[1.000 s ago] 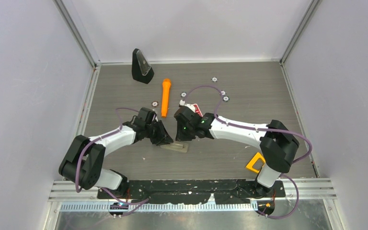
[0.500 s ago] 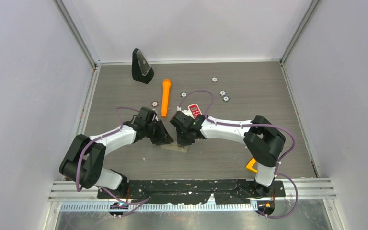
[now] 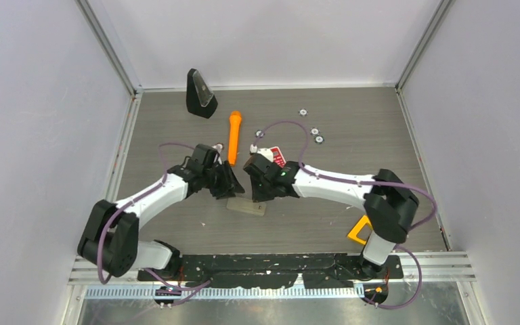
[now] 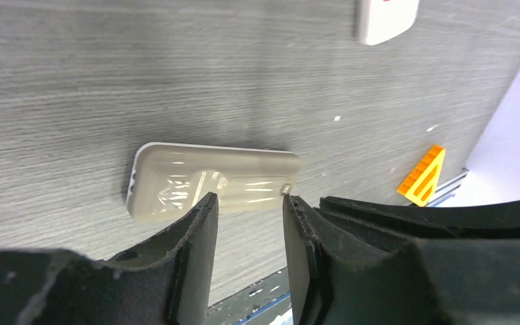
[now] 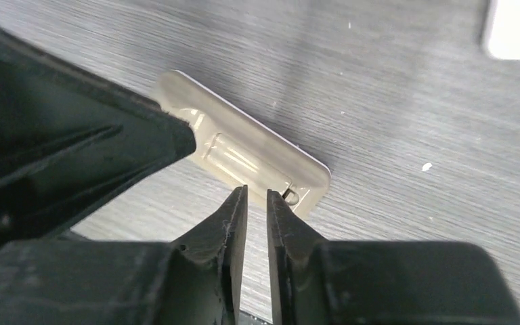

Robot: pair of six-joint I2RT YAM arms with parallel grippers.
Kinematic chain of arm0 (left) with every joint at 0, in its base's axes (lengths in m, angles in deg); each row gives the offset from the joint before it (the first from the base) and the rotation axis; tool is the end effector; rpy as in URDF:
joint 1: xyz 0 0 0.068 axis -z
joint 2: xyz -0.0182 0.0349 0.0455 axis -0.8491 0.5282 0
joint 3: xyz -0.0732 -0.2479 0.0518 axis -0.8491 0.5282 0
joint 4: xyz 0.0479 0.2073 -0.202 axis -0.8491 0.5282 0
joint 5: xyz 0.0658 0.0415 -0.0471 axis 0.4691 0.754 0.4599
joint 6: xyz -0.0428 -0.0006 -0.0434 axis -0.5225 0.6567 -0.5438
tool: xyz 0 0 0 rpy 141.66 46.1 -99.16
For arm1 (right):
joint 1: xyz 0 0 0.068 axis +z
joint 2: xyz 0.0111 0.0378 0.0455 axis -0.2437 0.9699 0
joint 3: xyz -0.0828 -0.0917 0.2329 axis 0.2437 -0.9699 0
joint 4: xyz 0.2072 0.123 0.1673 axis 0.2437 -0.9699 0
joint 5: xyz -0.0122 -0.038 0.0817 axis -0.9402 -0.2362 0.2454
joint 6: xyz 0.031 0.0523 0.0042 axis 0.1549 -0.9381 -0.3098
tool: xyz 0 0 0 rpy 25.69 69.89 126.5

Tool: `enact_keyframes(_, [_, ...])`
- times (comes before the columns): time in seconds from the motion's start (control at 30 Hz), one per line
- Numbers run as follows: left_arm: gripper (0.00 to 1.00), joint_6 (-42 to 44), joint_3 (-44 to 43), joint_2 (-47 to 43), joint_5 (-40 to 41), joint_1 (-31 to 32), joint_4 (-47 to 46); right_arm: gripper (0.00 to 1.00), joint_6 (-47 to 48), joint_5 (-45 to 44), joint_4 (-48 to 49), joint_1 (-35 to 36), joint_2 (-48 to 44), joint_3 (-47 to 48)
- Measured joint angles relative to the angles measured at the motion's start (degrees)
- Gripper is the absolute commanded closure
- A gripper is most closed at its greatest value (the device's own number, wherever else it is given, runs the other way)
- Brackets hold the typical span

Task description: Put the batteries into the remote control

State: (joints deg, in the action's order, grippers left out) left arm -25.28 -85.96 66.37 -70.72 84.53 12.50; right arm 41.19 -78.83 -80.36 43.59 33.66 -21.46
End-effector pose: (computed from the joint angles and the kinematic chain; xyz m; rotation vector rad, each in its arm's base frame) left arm 0.2545 -0.1426 0.1431 -0.4526 2.7022 -0.8791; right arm 0.2150 0.3292 0.1676 -0.2977 2.6545 0.4452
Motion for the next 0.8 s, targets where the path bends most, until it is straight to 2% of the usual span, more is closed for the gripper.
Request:
enact_keyframes(0.13, [0.51, 2.67, -4.55, -5.44, 2.1, -1.22, 4.42, 0.53, 4.9, -0.76, 2.47, -0.44, -7.74, -1.16])
enact_keyframes(0.17, [0.5, 3.69, -5.68, -7.56, 2.95, -1.86, 5.62, 0.44, 6.49, -0.28, 3.56, -0.7, -9.44, -1.55])
enact_keyframes(0.2, [0.48, 4.39, -6.51, -9.7, 3.87, -2.56, 6.73, 0.39, 8.26, 0.42, 4.31, -0.98, -10.54, -1.75])
enact_keyframes(0.27, [0.43, 6.21, -7.85, -14.67, 6.01, -4.48, 9.42, 0.2, 12.68, 1.79, 5.4, -1.31, -11.13, -1.75])
enact_keyframes(0.33, [0.4, 7.76, -8.39, -19.34, 8.31, -6.47, 12.09, 0.1, 16.94, 2.84, 5.66, -1.57, -10.1, -1.75])
enact_keyframes(0.47, [0.29, 11.13, -8.41, -28.2, 14.45, -9.29, 18.75, 0.04, 25.97, 5.66, 4.7, -1.22, -5.29, -1.16])
enact_keyframes(0.57, [0.2, 12.92, -8.5, -34.34, 19.04, -9.6, 23.34, 0.03, 31.82, 6.56, 2.91, -0.15, -0.9, 0.74])
enact_keyframes(0.8, [0.17, 14.45, -8.5, -43.74, 23.41, -9.62, 28.26, 0.07, 42.45, 8.39, 0.92, 2.99, 6.36, 4.59])
